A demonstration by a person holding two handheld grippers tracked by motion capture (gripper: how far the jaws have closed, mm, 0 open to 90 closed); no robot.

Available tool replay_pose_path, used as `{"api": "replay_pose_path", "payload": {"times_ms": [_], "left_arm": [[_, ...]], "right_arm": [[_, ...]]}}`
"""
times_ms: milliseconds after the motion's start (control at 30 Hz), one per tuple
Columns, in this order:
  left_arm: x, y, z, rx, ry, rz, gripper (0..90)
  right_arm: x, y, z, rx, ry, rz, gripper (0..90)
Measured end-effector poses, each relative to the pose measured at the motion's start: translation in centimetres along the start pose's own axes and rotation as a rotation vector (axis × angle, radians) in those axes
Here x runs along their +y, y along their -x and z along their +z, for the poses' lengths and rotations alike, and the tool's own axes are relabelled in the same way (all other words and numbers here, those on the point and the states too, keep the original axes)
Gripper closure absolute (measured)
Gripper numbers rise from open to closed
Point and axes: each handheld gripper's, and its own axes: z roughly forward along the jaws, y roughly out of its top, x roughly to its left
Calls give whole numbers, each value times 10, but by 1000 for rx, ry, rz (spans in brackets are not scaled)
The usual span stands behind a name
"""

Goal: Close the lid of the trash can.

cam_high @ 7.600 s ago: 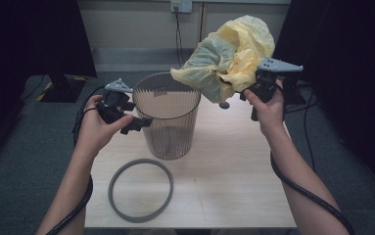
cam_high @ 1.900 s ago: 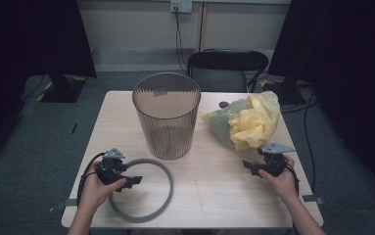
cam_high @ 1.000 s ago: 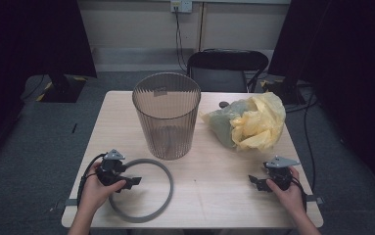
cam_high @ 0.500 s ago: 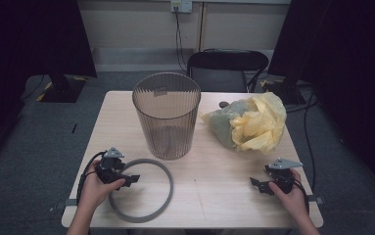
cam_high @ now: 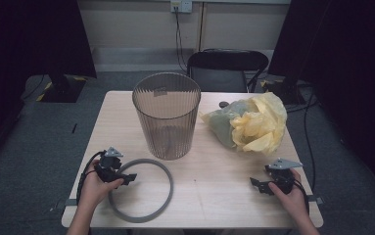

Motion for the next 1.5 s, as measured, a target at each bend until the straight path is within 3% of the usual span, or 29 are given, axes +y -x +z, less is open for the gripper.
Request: {"api": "replay_pose_path", "payload": {"times_ms": [400, 467, 533, 667, 767, 867, 967, 1033, 1233, 1300, 1500], "left_arm": [[-4, -7, 11, 45, -20, -3, 285], [-4, -7, 11, 57, -22, 3, 335], [-3, -4, 11, 77, -32, 39, 362], [-2, 0, 10, 74, -40, 46, 456], [-1, 3, 8, 65, -58, 57, 590], [0, 5, 9, 65, -64, 45, 628], [1, 5, 7, 51, -77, 66, 802], [0, 7, 8, 60, -70, 78, 817], [-2, 6, 6, 46, -60, 4, 827], [-1, 5, 4, 21, -73, -19, 829], [5, 2, -10, -27, -35, -66, 832]], "right_arm": [[0, 0, 0, -1, 1, 0, 151], [0, 0, 0, -1, 1, 0, 151], [0, 0, 0, -1, 1, 0, 151], [0, -1, 0, -2, 1, 0, 153], [-1, -1, -1, -4, 1, 1, 153], [-1, -2, -1, -7, 1, 2, 153], [-1, -2, -1, -7, 1, 1, 153], [-1, -2, -1, -8, 2, 2, 153], [-1, -2, -1, -7, 1, 3, 153], [-1, -2, -1, -7, 0, 3, 153], [-1, -2, -1, -7, 0, 3, 152]]}}
